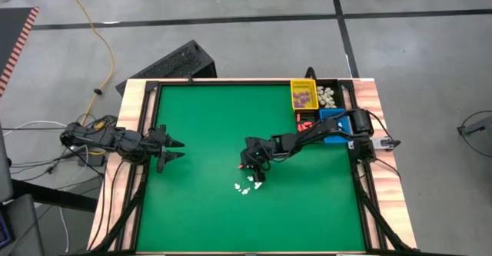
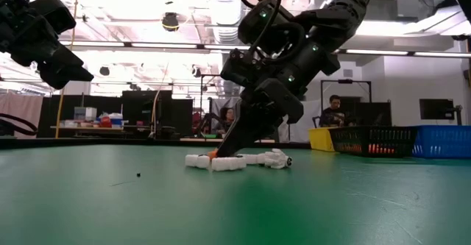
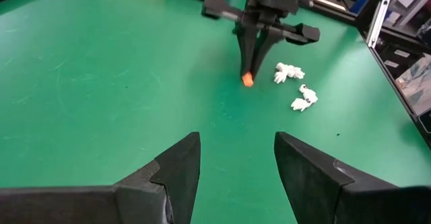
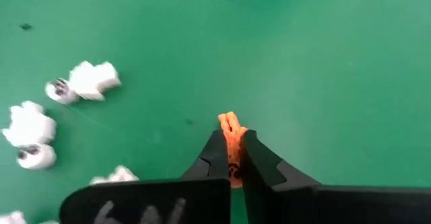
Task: Sort Halloween decoration
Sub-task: Put the orange skeleton toy into the bottom black basket
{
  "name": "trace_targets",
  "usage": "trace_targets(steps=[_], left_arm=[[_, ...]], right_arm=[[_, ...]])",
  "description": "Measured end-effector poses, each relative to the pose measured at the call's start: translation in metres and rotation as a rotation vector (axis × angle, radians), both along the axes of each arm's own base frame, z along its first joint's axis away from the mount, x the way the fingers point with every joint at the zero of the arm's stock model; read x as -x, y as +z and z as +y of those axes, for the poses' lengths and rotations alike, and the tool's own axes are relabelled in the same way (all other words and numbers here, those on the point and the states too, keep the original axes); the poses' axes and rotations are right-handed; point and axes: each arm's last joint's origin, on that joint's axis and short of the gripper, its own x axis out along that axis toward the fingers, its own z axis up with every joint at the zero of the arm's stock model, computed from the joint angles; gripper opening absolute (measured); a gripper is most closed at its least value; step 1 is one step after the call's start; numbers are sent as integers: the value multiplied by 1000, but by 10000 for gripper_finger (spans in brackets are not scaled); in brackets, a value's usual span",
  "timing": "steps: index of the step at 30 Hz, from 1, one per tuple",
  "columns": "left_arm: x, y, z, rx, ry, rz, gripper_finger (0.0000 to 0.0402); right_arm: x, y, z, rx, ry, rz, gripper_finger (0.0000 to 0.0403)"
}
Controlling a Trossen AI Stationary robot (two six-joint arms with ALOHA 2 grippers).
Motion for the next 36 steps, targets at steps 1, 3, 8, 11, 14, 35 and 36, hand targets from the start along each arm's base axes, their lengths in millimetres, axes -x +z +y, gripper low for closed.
trace_targets(steps=[1,3,8,11,14,35,36], left_arm=[[0,0,0,0,0,0,180],[0,0,0,0,0,0,180],[0,0,0,0,0,1,180],[0,-1,0,-2,0,9,180],[1,-2,0,-5,0,19,180],[0,2,2,112,129,-35,180],[-1,3,3,111,163,-56,180]], right_arm=[[1,4,-1,9,-17,-3,26],[3,16,-4,12,-42,-33,25],[16,51,-19,35,-135,-68,24],[31,75,-28,76,-220,-57,23],[52,97,-37,117,-334,-33,23],[188,118,-45,19,-1121,142,16],[190,116,-45,17,-1130,142,16]])
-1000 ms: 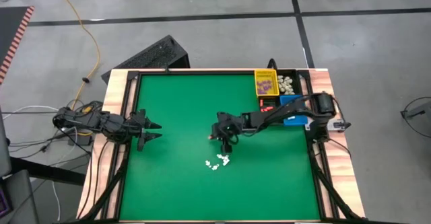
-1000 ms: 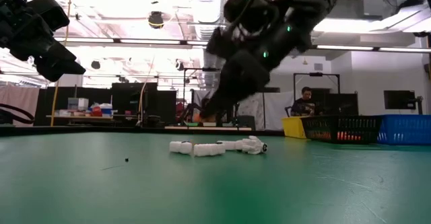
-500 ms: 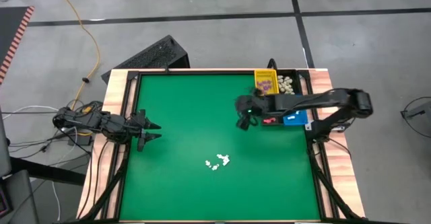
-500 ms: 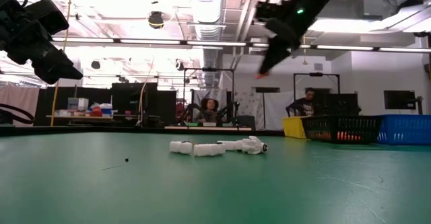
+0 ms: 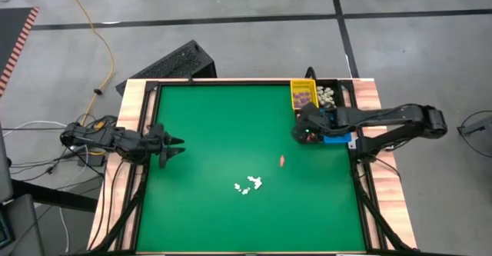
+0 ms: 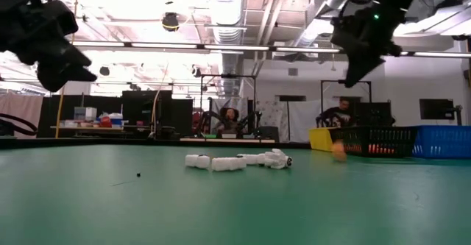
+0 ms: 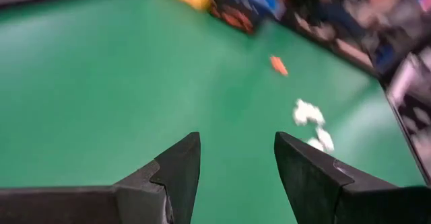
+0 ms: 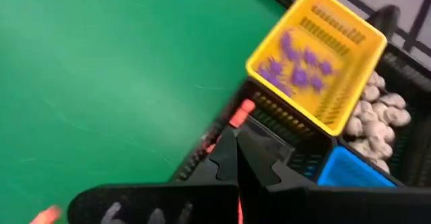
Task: Sort Halloween decoration
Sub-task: Put the orange skeleton toy into the bottom black basket
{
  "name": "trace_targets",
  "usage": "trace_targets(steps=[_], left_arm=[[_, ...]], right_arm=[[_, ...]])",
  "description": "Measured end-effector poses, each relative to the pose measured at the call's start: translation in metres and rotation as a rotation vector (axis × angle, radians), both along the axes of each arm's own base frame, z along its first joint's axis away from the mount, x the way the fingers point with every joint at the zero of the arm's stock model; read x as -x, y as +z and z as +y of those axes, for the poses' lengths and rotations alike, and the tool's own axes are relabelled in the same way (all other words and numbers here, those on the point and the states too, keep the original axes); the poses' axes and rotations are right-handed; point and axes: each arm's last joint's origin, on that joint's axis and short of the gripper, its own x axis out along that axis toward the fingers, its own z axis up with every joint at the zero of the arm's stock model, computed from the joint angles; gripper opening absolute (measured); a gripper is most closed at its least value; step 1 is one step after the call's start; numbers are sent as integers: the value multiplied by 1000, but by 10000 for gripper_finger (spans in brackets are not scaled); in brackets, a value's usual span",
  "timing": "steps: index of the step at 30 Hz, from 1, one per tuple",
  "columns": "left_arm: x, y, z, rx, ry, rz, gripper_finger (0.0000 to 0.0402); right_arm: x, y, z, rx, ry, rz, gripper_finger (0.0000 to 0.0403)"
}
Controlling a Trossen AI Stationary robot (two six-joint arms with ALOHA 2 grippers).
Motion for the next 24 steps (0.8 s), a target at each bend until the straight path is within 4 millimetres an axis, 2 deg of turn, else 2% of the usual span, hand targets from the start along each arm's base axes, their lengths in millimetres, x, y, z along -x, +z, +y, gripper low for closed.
trace_targets(steps=[3,8,10,18,24], left_arm=[[0,4,3,-21,109,-46,180],[0,6,6,-15,214,-82,180],[0,6,6,15,220,-90,180],[0,6,5,172,252,-132,180],[0,6,5,315,284,-171,180]], right_arm=[[-3,-4,4,16,70,-16,17],[-34,-4,22,-24,429,-141,42],[-41,-10,32,-78,498,-140,57],[-54,-52,71,-312,266,-93,122],[-67,-78,87,-402,125,-56,160]])
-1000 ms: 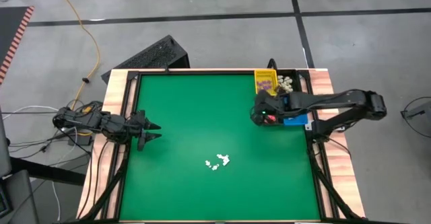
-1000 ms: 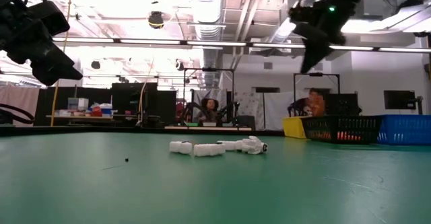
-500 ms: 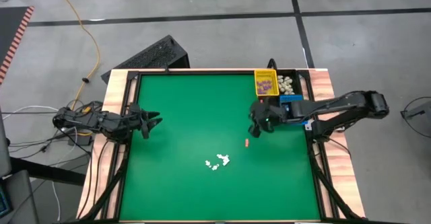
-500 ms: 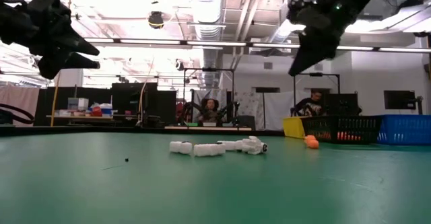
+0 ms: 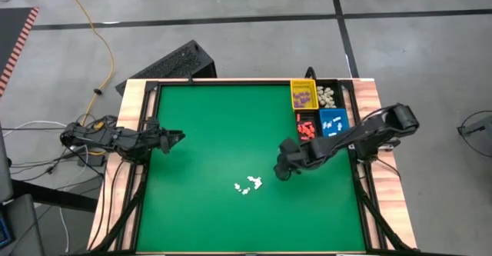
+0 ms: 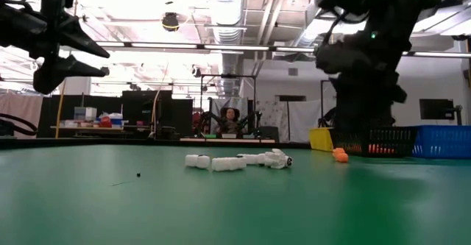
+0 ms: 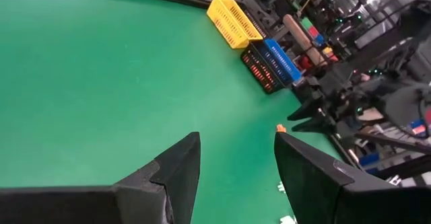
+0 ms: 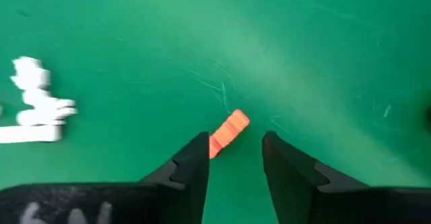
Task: Sort Halloween decoration
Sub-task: Put the orange skeleton toy into the bottom black basket
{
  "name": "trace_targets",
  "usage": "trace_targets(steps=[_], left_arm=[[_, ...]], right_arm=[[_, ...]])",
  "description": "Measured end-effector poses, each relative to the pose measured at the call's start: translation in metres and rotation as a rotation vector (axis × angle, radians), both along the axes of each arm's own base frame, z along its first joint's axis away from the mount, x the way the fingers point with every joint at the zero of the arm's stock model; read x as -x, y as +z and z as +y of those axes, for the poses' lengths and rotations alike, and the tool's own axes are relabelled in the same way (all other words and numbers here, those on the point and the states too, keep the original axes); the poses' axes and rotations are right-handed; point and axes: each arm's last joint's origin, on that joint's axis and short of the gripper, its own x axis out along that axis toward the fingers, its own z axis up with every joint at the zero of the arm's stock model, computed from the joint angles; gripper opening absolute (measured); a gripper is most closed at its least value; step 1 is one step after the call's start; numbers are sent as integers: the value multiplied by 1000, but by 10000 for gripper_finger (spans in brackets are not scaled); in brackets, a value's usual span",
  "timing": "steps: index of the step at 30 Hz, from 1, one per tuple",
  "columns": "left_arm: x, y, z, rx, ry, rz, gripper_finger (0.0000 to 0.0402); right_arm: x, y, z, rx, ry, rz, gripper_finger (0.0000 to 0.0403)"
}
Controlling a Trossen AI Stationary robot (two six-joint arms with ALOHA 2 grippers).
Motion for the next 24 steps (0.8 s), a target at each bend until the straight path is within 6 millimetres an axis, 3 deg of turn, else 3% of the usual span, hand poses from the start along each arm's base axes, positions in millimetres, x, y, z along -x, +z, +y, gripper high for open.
trace_targets(steps=[15,18,24], left_arm=[[0,0,0,-5,-3,5,180],[0,0,0,-20,-6,11,180],[0,0,0,-47,-5,22,180]], right_arm=[[-21,-34,-4,-22,-136,47,157],[-21,-34,-4,-35,-164,40,126],[-17,-31,-5,-32,-159,60,27]])
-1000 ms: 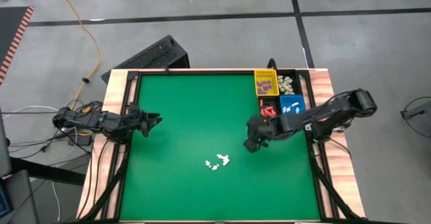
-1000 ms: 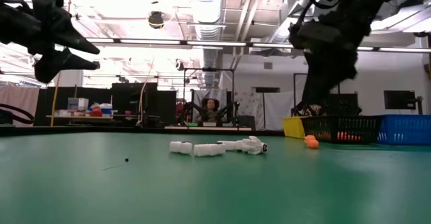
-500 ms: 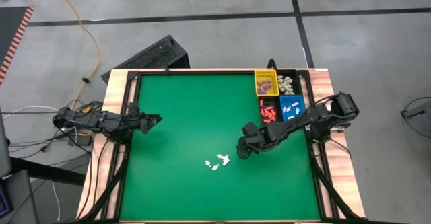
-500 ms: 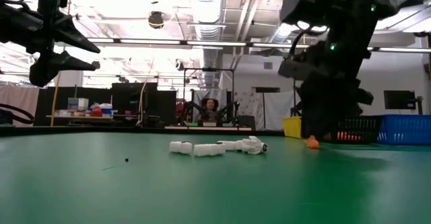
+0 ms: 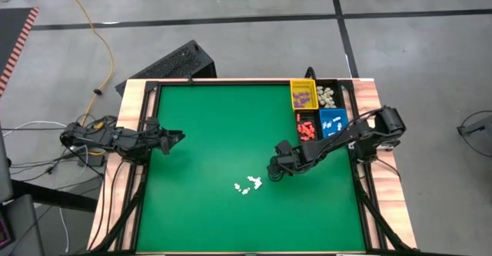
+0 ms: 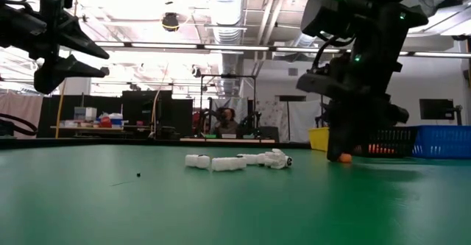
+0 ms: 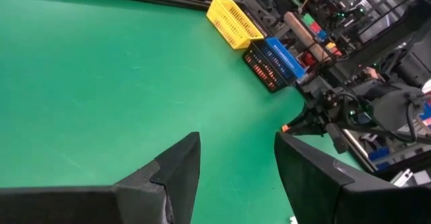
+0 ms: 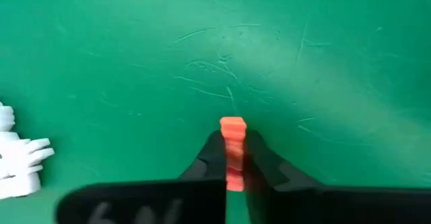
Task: Sort Halloween decoration
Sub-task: Put the orange skeleton toy into the bottom black basket
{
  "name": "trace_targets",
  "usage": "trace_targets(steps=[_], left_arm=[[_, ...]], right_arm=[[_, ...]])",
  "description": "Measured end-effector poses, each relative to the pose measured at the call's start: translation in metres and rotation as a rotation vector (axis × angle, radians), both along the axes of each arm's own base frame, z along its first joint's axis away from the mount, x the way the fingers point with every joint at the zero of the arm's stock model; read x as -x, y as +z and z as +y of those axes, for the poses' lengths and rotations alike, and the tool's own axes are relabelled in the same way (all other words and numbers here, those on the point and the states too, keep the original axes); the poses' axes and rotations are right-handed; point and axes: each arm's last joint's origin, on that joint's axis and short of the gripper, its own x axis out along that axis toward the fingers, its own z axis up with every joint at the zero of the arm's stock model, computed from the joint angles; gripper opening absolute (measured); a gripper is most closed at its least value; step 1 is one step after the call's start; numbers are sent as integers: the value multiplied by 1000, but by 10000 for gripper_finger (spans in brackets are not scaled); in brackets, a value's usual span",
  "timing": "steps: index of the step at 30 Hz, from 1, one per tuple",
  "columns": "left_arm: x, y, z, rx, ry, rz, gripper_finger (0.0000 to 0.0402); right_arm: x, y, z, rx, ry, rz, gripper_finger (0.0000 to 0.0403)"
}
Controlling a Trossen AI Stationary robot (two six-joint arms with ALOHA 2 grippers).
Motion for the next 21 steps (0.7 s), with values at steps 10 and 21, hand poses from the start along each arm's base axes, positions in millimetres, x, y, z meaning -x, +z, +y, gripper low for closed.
trace_targets(steps=[10,21], left_arm=[[0,0,0,2,-10,2,180],[0,-1,0,0,-10,8,180]], right_arm=[[15,20,-8,19,13,19,22],[74,86,-52,168,-162,10,22]])
